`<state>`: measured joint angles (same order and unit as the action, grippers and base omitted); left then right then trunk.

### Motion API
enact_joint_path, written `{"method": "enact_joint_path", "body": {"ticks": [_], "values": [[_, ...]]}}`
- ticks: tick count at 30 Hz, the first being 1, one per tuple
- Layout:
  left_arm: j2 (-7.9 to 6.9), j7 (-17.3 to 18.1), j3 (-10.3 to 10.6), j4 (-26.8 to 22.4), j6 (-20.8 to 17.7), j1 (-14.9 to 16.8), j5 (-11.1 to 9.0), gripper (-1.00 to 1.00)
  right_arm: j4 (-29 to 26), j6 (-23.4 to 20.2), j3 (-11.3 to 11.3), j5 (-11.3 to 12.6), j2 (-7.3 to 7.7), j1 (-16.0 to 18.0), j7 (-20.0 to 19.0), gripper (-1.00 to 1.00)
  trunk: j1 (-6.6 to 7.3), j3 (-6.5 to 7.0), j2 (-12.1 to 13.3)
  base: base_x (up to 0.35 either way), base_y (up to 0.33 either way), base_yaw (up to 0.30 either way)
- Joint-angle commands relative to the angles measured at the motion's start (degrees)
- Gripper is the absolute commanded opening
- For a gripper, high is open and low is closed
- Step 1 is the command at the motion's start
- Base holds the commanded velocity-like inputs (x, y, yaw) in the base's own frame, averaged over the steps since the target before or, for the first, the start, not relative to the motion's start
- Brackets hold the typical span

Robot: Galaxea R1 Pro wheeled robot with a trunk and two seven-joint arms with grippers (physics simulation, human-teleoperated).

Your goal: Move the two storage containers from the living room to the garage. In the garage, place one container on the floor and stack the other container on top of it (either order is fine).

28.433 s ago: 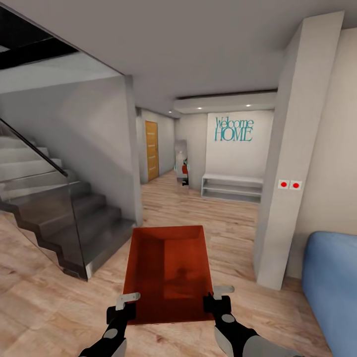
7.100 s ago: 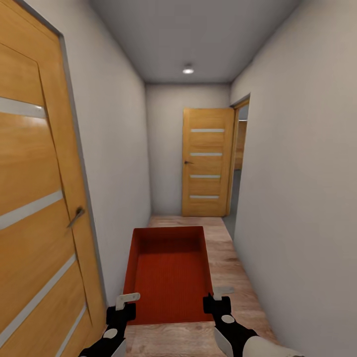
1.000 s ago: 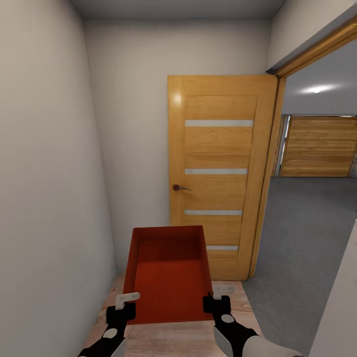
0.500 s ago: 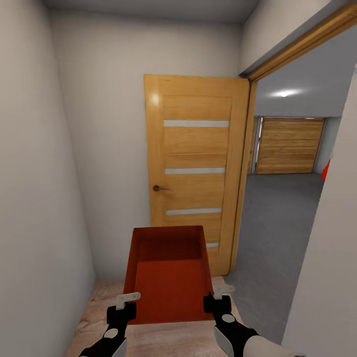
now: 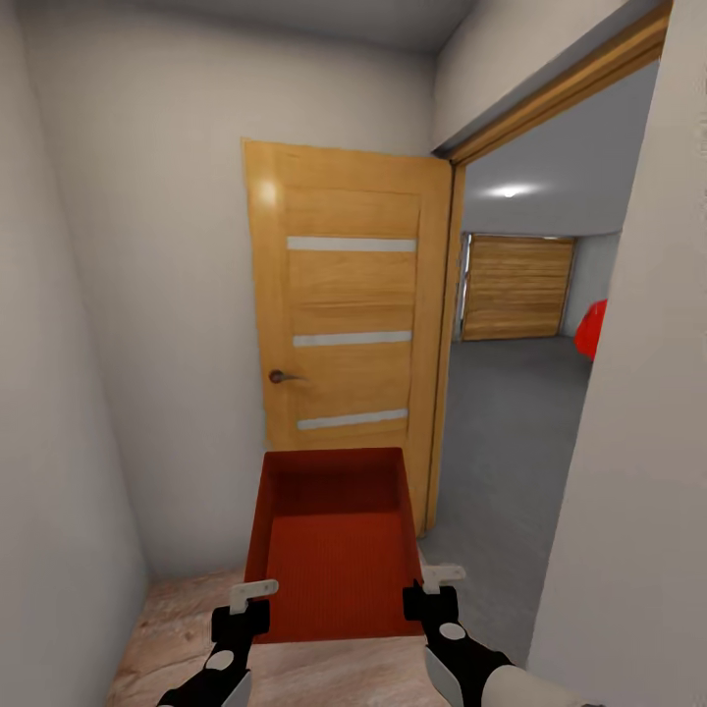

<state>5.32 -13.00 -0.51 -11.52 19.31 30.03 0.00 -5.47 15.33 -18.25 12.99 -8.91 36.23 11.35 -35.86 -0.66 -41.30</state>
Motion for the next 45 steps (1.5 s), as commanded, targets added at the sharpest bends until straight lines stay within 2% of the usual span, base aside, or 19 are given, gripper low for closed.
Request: {"method": "enact_joint_path", "body": {"ticks": [1, 13, 30, 40, 45], "values": [[0.04, -0.4, -1.4, 0.1, 0.1, 0.0, 0.0, -1.00, -0.1, 0.0, 1.2, -0.2, -0.32, 0.1, -0.2, -1.00, -0.03, -0.06, -0.1, 0.095, 0.307, -0.280], [0.04, -0.4, -1.4, -0.1, 0.2, 0.0, 0.0, -1.00, -0.1, 0.0, 1.2, -0.2, -0.32, 0.1, -0.2, -1.00, -0.03, -0.06, -0.1, 0.107, 0.291, -0.280], [0.04, -0.4, -1.4, -0.1, 0.2, 0.0, 0.0, -1.00, -0.1, 0.0, 1.2, -0.2, -0.32, 0.1, -0.2, -1.00, -0.03, -0.06, -0.1, 0.018, 0.024, -0.277], [0.03, -0.3, -1.4, 0.0, 0.2, 0.0, 0.0, -1.00, -0.1, 0.0, 1.2, -0.2, -0.27, 0.1, -0.2, -1.00, -0.03, -0.06, -0.1, 0.201, 0.230, -0.038], [0.04, -0.3, -1.4, 0.0, 0.2, 0.0, 0.0, -1.00, -0.1, 0.0, 1.2, -0.2, -0.27, 0.1, -0.2, -1.00, -0.03, -0.06, -0.1, 0.213, 0.250, -0.221]]}}
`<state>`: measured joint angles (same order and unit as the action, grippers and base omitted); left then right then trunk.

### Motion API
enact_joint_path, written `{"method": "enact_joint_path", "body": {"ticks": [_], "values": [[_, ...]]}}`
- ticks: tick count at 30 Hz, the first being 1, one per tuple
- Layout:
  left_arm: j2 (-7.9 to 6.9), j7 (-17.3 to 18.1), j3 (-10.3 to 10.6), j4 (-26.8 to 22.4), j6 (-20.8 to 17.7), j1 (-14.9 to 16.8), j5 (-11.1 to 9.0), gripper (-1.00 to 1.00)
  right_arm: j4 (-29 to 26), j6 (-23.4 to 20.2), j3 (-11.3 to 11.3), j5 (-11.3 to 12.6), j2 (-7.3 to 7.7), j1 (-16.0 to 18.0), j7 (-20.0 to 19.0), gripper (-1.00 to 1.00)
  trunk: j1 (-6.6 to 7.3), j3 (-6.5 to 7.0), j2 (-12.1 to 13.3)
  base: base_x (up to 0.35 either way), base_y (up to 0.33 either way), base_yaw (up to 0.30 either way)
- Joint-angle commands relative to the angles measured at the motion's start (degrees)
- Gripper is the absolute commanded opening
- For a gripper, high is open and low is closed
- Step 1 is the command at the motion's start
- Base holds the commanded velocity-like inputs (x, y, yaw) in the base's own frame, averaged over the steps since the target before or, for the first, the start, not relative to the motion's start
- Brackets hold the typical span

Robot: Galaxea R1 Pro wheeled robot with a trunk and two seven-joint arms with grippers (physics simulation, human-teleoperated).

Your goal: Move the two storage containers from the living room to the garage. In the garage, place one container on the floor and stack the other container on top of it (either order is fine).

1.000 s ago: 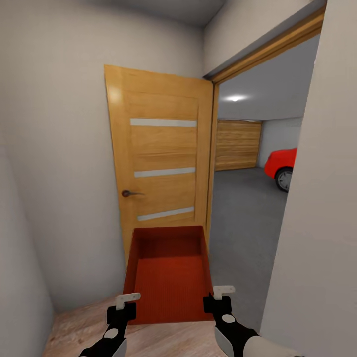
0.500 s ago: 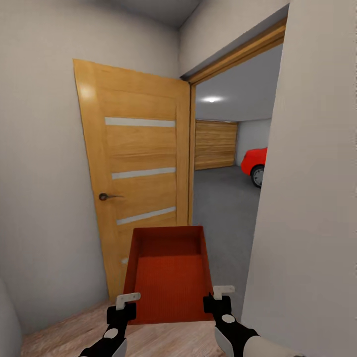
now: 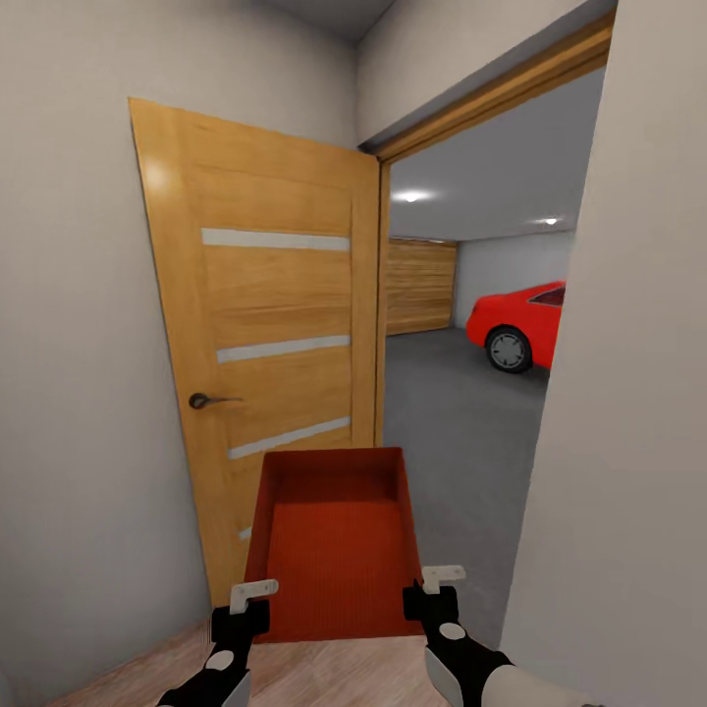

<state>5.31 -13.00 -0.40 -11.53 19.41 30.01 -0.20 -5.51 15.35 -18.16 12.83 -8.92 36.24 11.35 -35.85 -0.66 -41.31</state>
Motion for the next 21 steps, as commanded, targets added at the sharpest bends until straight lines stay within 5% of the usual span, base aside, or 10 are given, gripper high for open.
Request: {"method": "enact_joint_path", "body": {"ticks": [1, 15, 21], "values": [[0.05, -0.4, -1.5, 0.0, 0.1, 0.0, 0.2, -1.00, 0.0, 0.0, 1.1, 0.0, -0.27, 0.1, -0.2, -1.00, -0.04, -0.06, -0.1, 0.214, 0.250, -0.272], [0.05, -0.3, -1.5, 0.0, 0.1, 0.0, 0.2, -1.00, 0.0, 0.0, 1.1, 0.0, -0.31, 0.1, -0.2, -1.00, -0.04, -0.06, -0.1, 0.221, 0.244, -0.280], [0.05, -0.4, -1.5, -0.1, 0.1, 0.0, 0.2, -1.00, 0.0, 0.0, 1.1, 0.0, -0.31, 0.1, -0.2, -1.00, -0.04, -0.06, -0.1, 0.063, 0.059, -0.281]]}}
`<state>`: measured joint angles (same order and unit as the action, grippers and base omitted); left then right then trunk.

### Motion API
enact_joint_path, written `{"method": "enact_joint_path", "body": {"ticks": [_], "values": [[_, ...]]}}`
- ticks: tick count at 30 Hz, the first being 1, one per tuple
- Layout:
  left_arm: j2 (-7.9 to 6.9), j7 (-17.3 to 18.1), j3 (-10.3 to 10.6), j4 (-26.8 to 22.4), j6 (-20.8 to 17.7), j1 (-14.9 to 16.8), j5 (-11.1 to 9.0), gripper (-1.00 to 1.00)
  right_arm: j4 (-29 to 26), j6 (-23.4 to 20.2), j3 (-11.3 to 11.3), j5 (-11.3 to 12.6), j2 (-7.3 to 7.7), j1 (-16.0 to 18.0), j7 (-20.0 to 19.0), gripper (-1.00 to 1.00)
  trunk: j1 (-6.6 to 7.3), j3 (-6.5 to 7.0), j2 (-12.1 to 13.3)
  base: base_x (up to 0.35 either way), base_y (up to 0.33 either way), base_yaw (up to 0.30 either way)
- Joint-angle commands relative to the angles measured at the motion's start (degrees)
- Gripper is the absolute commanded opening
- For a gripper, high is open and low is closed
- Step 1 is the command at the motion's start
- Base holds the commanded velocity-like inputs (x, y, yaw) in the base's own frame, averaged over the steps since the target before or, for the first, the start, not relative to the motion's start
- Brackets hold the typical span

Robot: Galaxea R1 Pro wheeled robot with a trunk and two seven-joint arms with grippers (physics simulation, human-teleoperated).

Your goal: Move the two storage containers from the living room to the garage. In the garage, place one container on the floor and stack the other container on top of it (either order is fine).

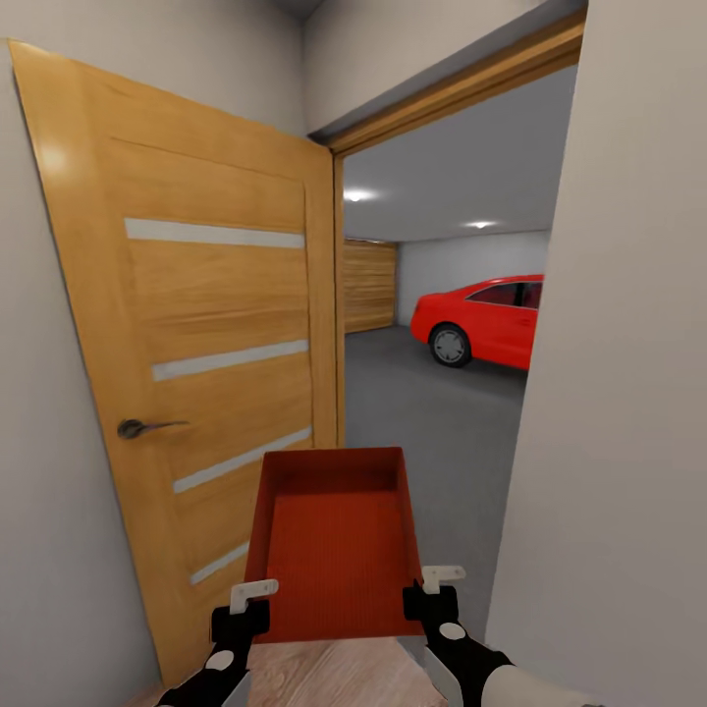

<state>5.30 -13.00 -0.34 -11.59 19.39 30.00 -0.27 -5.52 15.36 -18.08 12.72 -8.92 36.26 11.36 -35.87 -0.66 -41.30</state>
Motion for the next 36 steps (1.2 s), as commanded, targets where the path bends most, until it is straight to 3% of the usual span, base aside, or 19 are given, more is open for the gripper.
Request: {"method": "enact_joint_path", "body": {"ticks": [1, 11, 21, 36], "values": [[0.06, -0.4, -1.6, 0.0, 0.1, 0.1, 0.3, -1.00, 0.0, 0.0, 1.0, 0.1, -0.31, 0.0, -0.2, -1.00, -0.02, -0.06, -0.1, 0.009, 0.009, -0.282], [0.06, -0.4, -1.6, 0.0, 0.1, 0.1, 0.3, -1.00, 0.0, 0.0, 1.0, 0.1, -0.31, 0.0, -0.2, -1.00, -0.02, -0.06, -0.1, 0.034, 0.041, -0.282], [0.06, -0.3, -1.6, 0.1, 0.1, 0.1, 0.3, -1.00, 0.0, 0.0, 1.0, 0.1, -0.27, 0.0, -0.2, -1.00, -0.02, -0.06, -0.1, 0.189, 0.260, -0.062], [0.06, -0.3, -1.6, 0.1, 0.1, 0.1, 0.3, -1.00, 0.0, 0.0, 1.0, 0.1, -0.31, 0.1, -0.2, -1.00, -0.02, -0.06, -0.1, 0.195, 0.267, -0.263]]}}
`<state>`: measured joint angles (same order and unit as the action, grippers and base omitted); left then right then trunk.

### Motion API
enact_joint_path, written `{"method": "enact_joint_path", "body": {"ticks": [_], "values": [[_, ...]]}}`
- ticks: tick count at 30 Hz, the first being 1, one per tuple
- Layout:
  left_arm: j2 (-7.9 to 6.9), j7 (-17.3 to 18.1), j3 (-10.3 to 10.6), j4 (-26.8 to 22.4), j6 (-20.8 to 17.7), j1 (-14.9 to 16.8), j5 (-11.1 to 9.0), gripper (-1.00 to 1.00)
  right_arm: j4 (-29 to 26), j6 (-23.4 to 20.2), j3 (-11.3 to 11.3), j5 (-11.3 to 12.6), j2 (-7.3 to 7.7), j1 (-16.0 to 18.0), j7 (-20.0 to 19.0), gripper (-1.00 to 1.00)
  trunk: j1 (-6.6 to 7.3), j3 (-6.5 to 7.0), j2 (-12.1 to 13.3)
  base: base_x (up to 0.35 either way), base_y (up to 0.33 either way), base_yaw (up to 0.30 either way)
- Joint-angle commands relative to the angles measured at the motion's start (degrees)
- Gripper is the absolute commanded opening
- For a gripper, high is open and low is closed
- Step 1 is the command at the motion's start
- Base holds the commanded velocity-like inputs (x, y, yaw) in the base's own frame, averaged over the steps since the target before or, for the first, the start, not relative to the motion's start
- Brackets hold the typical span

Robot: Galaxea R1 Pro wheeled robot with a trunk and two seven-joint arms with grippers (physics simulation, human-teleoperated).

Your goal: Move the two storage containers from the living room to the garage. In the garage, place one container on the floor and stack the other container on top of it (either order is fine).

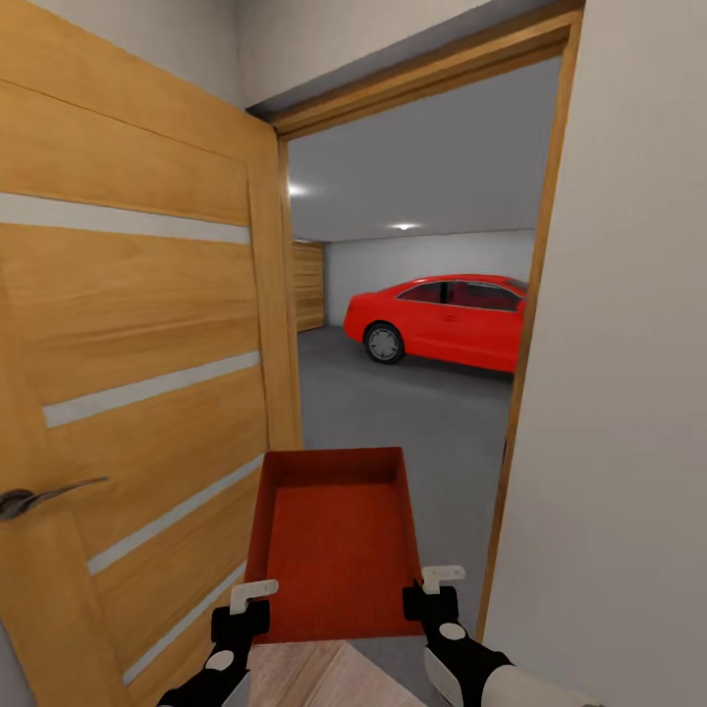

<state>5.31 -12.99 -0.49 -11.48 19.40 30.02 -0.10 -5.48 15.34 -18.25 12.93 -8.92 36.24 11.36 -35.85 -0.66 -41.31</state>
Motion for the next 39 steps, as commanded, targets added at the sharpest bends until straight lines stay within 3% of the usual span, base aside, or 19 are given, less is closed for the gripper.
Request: {"method": "enact_joint_path", "body": {"ticks": [1, 39], "values": [[0.05, -0.3, -1.4, 0.0, 0.1, 0.0, 0.1, -1.00, -0.1, 0.0, 1.2, -0.1, -0.31, 0.1, -0.2, -1.00, -0.04, -0.06, -0.1, 0.198, 0.267, -0.277], [0.05, -0.3, -1.4, 0.0, 0.1, 0.0, 0.1, -1.00, -0.1, 0.0, 1.2, -0.1, -0.31, 0.1, -0.2, -1.00, -0.04, -0.06, -0.1, 0.212, 0.253, -0.281]]}}
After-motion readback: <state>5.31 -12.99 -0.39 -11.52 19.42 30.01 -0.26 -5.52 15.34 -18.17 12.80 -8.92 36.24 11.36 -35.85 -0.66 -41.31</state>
